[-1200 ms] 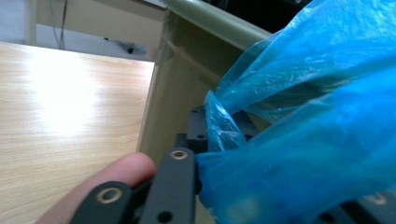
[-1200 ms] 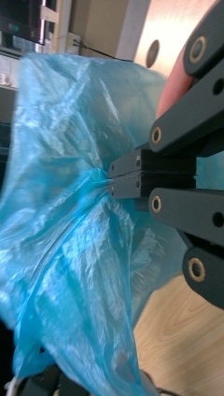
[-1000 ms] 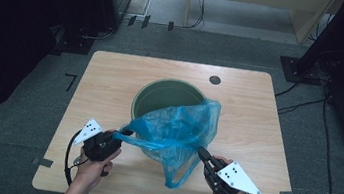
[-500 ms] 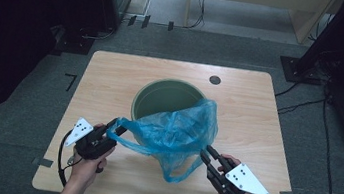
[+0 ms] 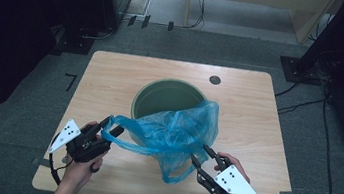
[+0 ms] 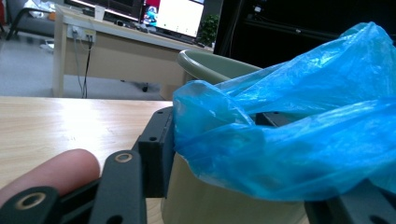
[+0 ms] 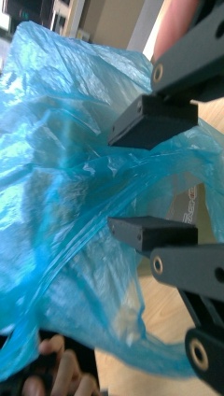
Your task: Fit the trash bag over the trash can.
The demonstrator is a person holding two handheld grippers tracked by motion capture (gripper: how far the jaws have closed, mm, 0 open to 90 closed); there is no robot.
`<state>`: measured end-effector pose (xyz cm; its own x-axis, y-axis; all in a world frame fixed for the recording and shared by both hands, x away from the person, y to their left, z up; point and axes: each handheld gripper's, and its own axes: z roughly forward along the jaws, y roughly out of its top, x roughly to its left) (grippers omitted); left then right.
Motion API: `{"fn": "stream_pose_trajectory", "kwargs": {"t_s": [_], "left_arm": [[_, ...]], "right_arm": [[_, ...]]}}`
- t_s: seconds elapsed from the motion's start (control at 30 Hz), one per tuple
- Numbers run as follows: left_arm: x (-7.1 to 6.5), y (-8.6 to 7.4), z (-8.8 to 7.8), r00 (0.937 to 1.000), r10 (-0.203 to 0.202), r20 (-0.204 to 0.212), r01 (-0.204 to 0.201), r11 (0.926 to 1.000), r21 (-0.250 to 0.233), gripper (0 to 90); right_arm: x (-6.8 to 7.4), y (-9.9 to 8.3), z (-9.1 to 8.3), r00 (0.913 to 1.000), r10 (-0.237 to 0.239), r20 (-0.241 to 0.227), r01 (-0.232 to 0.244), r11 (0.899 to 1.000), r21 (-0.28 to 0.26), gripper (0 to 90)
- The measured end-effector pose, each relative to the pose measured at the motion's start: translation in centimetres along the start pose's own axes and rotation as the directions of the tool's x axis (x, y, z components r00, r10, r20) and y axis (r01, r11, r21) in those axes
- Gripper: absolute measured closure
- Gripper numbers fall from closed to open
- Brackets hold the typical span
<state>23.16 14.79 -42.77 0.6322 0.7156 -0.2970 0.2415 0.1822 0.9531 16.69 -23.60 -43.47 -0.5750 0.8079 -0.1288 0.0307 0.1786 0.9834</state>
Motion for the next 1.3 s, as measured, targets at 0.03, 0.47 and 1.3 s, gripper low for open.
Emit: {"fn": "stream_pose_trajectory", "kwargs": {"t_s": [0.03,0.47,1.3], "left_arm": [[0.0,0.0,0.0,1.0000,-0.001,0.000,0.001,1.0000,0.001,52.0],[0.2,0.8,0.2,0.9996,0.026,-0.012,-0.026,0.9996,-0.012,47.0],[4.0,1.3,7.7,0.9618,-0.213,-0.172,0.244,0.9522,0.184,86.4]], "right_arm": [[0.0,0.0,0.1,0.9999,0.003,0.016,-0.003,1.000,-0.001,72.3],[-1.6,2.9,-1.0,0.9956,0.082,-0.046,-0.085,0.993,-0.077,87.8],[-8.8,5.7,8.8,0.9458,0.275,0.173,-0.291,0.954,0.074,90.0]]}}
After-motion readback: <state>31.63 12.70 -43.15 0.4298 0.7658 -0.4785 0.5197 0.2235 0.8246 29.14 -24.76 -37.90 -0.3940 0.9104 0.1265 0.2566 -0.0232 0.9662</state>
